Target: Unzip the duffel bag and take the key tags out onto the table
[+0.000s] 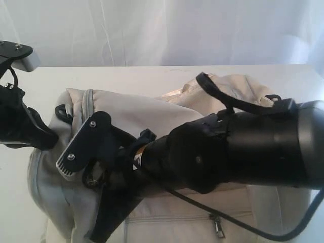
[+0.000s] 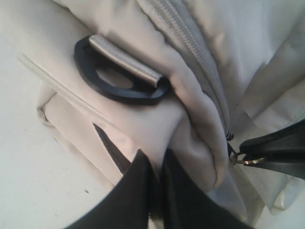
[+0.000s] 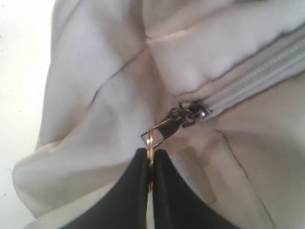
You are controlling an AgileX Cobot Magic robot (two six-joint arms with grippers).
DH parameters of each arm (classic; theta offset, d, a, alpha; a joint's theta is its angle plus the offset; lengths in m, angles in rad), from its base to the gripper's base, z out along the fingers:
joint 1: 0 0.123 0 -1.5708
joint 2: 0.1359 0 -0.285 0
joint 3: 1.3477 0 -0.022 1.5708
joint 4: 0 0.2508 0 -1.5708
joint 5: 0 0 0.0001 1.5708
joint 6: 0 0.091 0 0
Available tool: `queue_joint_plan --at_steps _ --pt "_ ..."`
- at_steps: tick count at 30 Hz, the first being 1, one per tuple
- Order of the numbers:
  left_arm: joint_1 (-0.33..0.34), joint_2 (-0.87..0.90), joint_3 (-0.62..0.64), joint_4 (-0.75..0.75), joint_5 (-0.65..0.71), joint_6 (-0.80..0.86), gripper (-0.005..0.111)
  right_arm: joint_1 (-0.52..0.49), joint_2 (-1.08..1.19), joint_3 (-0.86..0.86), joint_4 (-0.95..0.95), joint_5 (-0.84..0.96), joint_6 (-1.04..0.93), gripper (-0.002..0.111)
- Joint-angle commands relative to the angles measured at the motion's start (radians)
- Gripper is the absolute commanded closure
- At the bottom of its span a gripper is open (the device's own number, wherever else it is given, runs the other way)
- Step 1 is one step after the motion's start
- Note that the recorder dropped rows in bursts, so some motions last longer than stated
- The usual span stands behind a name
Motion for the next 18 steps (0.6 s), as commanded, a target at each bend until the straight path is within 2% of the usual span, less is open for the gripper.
queue_joint_plan --at_steps 1,8,18 --pt "-0.001 -0.007 -0.005 -0.033 0.043 -0.001 0.106 0.001 -0.037 -0.001 -0.005 0.017 -0.003 0.108" --pt "-0.001 -0.007 -0.005 -0.033 0.046 -0.001 0.106 -0.003 -0.086 -0.001 -0.005 -0.011 0.003 0.108" --pt "-0.001 -0.007 0.004 -0.033 0.068 -0.001 0.106 -0.003 -0.108 -0.001 -0.005 -0.185 0.003 0.108"
